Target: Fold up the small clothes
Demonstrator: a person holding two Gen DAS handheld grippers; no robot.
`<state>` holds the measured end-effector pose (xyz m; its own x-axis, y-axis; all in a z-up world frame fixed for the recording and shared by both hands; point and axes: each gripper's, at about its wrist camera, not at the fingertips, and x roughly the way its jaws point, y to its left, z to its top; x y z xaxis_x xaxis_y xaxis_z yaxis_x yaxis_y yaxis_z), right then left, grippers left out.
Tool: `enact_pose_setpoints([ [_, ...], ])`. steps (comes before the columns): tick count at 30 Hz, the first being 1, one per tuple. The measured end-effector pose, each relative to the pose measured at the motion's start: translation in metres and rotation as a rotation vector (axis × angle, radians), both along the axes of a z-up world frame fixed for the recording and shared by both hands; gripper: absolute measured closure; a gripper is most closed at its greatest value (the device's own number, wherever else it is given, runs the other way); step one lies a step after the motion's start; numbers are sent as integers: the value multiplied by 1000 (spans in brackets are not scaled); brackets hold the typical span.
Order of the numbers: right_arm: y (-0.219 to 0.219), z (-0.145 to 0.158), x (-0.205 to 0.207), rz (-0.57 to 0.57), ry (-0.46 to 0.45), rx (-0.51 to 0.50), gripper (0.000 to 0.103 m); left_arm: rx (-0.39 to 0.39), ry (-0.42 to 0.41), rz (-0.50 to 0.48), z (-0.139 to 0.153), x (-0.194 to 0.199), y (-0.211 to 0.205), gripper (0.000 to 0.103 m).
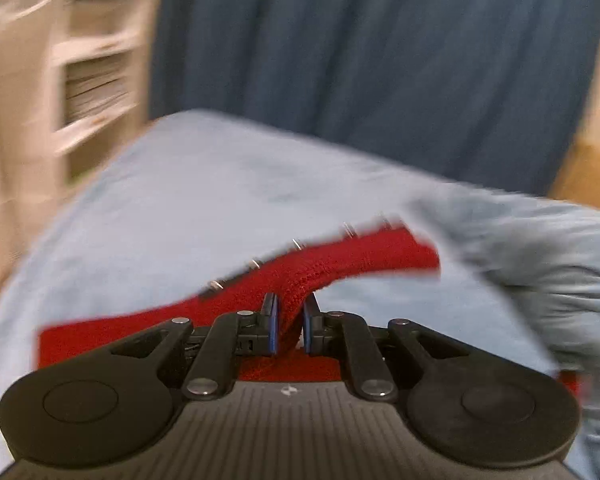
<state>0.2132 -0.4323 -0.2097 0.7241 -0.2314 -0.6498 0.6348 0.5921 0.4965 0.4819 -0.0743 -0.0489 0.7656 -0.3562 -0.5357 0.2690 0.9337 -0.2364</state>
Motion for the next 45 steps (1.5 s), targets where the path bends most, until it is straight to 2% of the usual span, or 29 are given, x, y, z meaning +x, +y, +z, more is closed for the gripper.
enact_pose_setpoints([
  [2,1,0,-1,-9,-5,-14,42,-5,-13,-123,4,-21,-45,89],
  [3,2,0,-1,-8,-5,-26,42,-12,17,-179,-6,-30,-70,75],
  [4,3,-1,-1,-4,-2,-33,42,-2,61,-246,-23,-40,-92,37],
  [6,2,-4,0,0,6,-29,42,70,135,-287,-61,-60,-116,7],
  [8,0,-4,1,12,4,-22,42,103,155,-278,-88,-81,-104,7],
  [11,-5,-3,2,22,-11,-17,42,65,167,-178,-95,-91,-34,7],
  [13,-5,-1,2,19,-25,-10,42,82,133,-54,-88,-83,20,3],
  [15,-5,-2,3,18,-33,-3,42,149,106,126,-82,-68,72,1],
  [17,-5,-2,3,15,-33,-5,42,159,147,250,-88,-42,113,1],
  [18,-4,-2,3,13,-32,-8,42,149,190,278,-96,-29,127,1],
  [21,-4,-3,4,4,-20,-23,42,42,392,233,-125,7,152,2],
  [22,-4,-4,5,4,-16,-26,42,-10,427,209,-131,14,153,4],
  [24,-3,-6,7,10,-8,-29,42,-89,417,164,-129,17,152,4],
  [25,-2,-7,8,12,-3,-32,42,-87,387,148,-125,18,150,17],
  [26,-2,-8,9,15,-1,-36,42,-46,362,132,-122,21,144,37],
  [27,-2,-8,10,19,1,-43,42,39,365,122,-122,28,139,82],
  [28,-1,-8,10,22,2,-49,42,91,368,133,-125,28,138,83],
  [30,-2,-8,10,22,-4,-52,42,31,394,167,-130,39,157,83],
  [33,-5,-9,9,12,-17,-33,42,38,392,194,-135,31,171,83],
  [36,-13,-9,5,-16,-53,10,42,38,379,206,-132,24,166,79],
  [38,-23,-6,0,-57,-95,40,42,27,382,239,-133,20,163,65],
  [39,-30,-4,-3,-86,-120,50,42,32,385,249,-130,16,163,54],
  [40,-39,-2,-8,-126,-142,63,41,43,385,253,-127,12,162,50],
  [41,-53,-1,-14,-191,-173,95,40,51,379,248,-123,7,162,47],
  [43,-79,-5,-22,-307,-230,174,35,53,364,234,-115,-6,165,31],
  [44,-97,-10,-22,-363,-257,233,33,49,354,231,-112,-15,167,27],
  [45,-113,-16,-15,-380,-272,293,31,44,352,231,-108,-25,169,24],
])
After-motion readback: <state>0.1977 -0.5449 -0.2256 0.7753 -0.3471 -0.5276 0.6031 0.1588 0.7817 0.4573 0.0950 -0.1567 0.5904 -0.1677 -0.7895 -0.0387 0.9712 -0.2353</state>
